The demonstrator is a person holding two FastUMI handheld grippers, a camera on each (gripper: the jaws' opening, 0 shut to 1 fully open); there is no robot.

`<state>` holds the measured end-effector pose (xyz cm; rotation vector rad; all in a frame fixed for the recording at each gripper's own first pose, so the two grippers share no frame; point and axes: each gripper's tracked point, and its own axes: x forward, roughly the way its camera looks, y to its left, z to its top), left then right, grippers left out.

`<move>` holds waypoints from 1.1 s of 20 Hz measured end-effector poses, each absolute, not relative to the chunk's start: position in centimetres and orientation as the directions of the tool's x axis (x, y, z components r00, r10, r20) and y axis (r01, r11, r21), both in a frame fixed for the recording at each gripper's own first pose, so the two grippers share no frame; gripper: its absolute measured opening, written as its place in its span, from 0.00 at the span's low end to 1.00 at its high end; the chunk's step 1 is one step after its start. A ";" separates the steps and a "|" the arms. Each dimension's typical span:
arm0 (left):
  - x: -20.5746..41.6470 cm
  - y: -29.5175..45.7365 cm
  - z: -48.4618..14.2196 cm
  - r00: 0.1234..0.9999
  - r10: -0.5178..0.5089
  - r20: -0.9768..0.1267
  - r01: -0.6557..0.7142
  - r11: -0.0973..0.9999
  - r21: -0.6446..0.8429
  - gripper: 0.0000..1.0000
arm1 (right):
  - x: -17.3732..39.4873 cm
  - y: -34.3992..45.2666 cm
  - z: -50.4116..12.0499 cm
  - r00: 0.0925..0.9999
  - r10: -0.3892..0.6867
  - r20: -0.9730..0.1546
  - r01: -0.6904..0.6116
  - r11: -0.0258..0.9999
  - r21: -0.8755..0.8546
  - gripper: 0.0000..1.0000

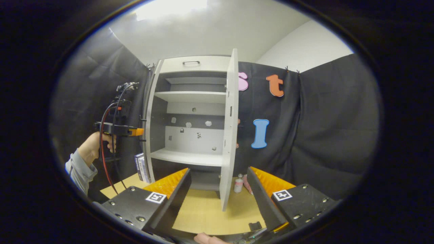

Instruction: Open the right door of the double-door shoe cabinet with the right hand, and open the left door with the left hand.

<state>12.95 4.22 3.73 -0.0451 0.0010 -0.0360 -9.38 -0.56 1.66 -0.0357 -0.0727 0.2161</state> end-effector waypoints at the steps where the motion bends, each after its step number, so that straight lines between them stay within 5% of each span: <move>1: 12.6 5.0 3.6 0.999 -0.032 -0.003 0.032 0.999 -0.037 0.15 | -9.9 -0.1 1.4 0.972 0.223 0.070 -0.220 0.974 -0.044 0.98; 9: 10.9 14.3 2.6 0.991 0.137 -0.007 -0.137 0.990 0.014 0.00 | -12.8 2.6 -0.8 0.961 0.264 0.083 -0.263 0.965 -0.026 0.94; 13: 10.8 16.5 2.5 0.999 0.047 0.009 -0.045 0.993 -0.111 0.01 | -12.9 2.8 -0.7 0.959 0.266 0.095 -0.266 0.964 -0.013 0.96; 22: 11.0 16.7 2.4 0.999 0.029 0.022 -0.027 0.997 -0.078 0.00 | -13.2 2.6 -1.2 0.962 0.255 0.093 -0.256 0.967 -0.004 0.96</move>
